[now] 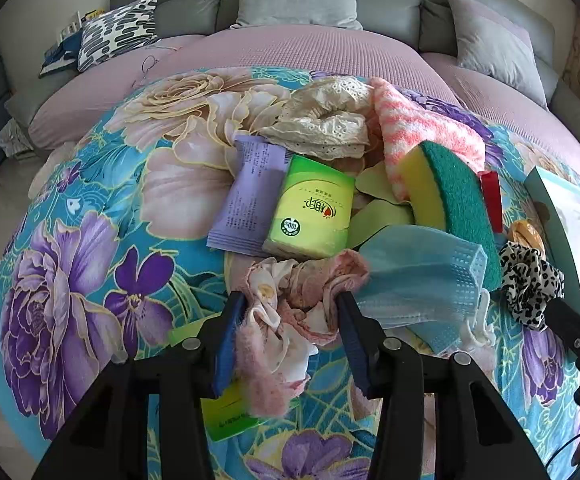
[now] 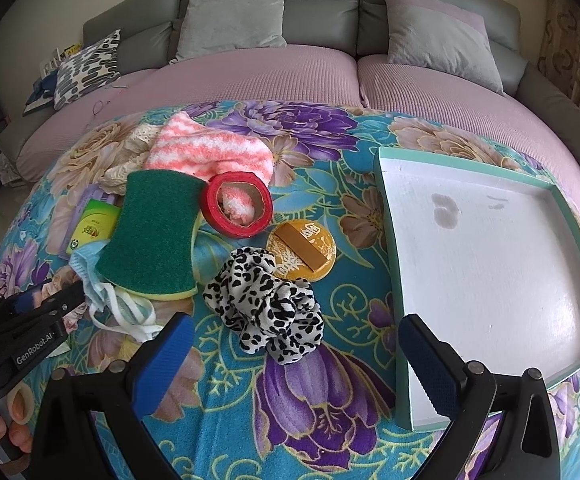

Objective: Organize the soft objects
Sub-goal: 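Close left tool on pink-white scrunchie while right tool closes on leopard scrunchie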

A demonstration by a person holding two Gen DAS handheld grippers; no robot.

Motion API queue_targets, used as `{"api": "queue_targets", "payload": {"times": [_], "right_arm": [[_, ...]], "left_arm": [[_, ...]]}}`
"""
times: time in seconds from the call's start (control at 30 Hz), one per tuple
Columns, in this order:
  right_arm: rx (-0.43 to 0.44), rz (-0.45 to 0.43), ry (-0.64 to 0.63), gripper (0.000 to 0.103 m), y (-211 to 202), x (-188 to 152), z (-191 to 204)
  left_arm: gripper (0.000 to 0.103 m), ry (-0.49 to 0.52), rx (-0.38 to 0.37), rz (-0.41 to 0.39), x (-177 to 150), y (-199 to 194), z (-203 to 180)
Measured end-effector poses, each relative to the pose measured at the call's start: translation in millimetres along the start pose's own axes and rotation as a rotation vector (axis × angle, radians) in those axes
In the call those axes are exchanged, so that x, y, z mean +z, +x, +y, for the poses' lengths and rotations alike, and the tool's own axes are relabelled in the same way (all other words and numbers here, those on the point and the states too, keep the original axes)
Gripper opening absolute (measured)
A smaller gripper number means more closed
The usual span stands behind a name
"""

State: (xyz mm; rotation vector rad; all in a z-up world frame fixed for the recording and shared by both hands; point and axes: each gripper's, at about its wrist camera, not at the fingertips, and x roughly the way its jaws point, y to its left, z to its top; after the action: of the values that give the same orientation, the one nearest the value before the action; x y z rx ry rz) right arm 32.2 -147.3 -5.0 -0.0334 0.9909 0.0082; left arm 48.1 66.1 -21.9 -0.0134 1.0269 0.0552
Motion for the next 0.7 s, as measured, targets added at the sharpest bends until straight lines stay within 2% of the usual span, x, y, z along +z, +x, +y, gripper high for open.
{"api": "queue_targets", "payload": {"times": [0.33,0.4,0.47,0.53,0.7], "right_arm": [[0.036,-0.019,-0.002,0.103,10.8,-1.8,6.5],[0.04,-0.012,-0.013,0.103,12.7,-2.3,8.8],[0.039,-0.015,-0.02,0.103,13.4,-2.7,10.0],[0.057,-0.008,-0.025,0.099,14.8,-2.3,10.0],[0.098,0.016,-0.03,0.08,19.4,-3.4,12.0]], "left_arm": [[0.048,0.043,0.021,-0.005,-1.5,7.5,-7.7],[0.039,0.055,0.019,-0.005,-1.6,8.1,-9.5],[0.027,0.04,-0.032,0.021,-1.6,10.9,-8.4],[0.026,0.017,-0.054,0.034,-2.5,13.1,-4.2],[0.02,-0.029,-0.082,0.012,-1.2,5.5,4.5]]}}
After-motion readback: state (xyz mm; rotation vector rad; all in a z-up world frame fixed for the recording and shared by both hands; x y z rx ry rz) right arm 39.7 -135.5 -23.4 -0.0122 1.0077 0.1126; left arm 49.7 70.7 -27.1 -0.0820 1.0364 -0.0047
